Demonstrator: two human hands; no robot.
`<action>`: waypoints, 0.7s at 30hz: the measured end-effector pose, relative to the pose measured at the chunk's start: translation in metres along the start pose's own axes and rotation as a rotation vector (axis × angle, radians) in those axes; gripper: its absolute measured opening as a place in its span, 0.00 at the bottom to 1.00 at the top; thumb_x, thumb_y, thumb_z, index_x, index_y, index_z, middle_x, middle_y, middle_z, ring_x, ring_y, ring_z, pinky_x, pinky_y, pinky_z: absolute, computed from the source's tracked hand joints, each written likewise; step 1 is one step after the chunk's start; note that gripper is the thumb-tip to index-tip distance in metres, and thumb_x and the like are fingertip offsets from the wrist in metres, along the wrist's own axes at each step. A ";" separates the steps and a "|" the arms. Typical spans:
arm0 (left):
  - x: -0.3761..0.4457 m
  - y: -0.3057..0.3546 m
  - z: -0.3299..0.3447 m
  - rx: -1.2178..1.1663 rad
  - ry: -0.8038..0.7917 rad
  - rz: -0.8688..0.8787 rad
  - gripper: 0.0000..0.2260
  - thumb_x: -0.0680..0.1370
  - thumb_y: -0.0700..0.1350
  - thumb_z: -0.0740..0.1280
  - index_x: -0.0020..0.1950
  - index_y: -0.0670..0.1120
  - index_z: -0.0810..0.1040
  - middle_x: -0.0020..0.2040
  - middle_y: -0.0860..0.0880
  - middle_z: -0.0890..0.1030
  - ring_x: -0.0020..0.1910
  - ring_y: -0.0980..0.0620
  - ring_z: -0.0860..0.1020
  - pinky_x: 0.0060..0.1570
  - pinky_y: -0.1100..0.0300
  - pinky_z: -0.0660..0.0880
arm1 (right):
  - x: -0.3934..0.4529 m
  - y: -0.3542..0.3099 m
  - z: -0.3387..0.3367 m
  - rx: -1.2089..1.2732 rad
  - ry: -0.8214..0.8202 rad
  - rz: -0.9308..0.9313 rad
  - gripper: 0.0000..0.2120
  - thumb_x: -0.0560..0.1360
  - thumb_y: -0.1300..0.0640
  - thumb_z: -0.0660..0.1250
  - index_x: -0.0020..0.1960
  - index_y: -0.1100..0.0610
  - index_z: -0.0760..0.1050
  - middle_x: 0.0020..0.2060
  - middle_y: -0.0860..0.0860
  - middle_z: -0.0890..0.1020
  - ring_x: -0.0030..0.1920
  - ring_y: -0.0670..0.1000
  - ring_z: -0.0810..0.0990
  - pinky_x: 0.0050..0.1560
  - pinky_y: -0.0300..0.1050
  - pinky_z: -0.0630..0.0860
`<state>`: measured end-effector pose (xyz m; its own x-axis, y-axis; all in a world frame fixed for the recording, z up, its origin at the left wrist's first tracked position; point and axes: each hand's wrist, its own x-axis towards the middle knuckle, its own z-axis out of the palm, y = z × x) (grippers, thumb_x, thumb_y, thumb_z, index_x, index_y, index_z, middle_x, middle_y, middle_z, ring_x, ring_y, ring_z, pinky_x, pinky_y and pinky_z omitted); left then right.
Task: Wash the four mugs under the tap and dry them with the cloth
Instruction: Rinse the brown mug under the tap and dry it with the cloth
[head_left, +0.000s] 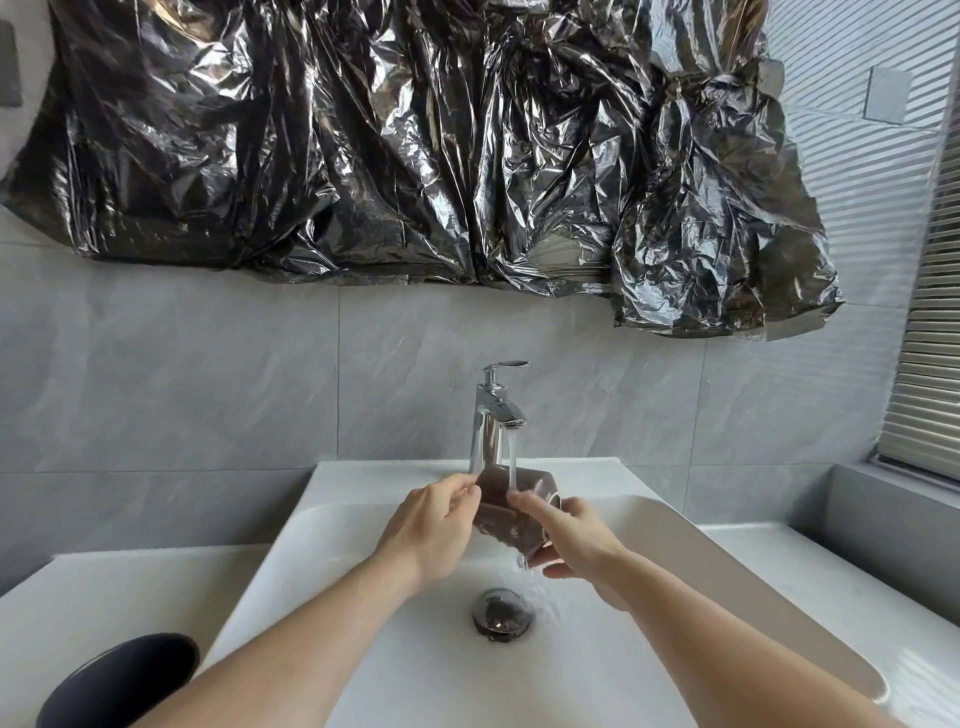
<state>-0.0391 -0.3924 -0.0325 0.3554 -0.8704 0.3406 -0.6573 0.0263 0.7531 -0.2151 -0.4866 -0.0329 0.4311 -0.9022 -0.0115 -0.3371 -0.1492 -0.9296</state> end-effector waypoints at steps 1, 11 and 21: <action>-0.001 0.001 0.000 -0.022 -0.023 -0.001 0.28 0.78 0.62 0.56 0.74 0.55 0.77 0.64 0.53 0.84 0.60 0.51 0.83 0.66 0.50 0.77 | 0.001 0.001 -0.001 -0.021 0.012 0.015 0.31 0.69 0.30 0.71 0.56 0.57 0.80 0.42 0.52 0.89 0.39 0.50 0.88 0.44 0.44 0.82; -0.007 0.008 0.000 0.034 -0.114 0.082 0.23 0.77 0.58 0.61 0.73 0.63 0.76 0.56 0.55 0.87 0.42 0.53 0.81 0.57 0.51 0.80 | 0.001 -0.001 -0.007 0.103 0.003 0.256 0.42 0.71 0.22 0.58 0.58 0.60 0.80 0.45 0.59 0.89 0.41 0.54 0.90 0.41 0.40 0.77; -0.006 0.005 0.001 -0.004 -0.083 0.082 0.13 0.84 0.54 0.62 0.66 0.59 0.80 0.54 0.59 0.84 0.46 0.56 0.84 0.54 0.53 0.80 | -0.006 -0.005 -0.005 0.092 -0.033 0.279 0.42 0.73 0.21 0.55 0.54 0.60 0.80 0.47 0.58 0.89 0.39 0.53 0.88 0.40 0.40 0.76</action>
<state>-0.0452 -0.3870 -0.0312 0.2442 -0.9028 0.3539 -0.6795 0.1010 0.7267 -0.2200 -0.4819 -0.0263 0.3602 -0.8894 -0.2816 -0.3695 0.1411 -0.9184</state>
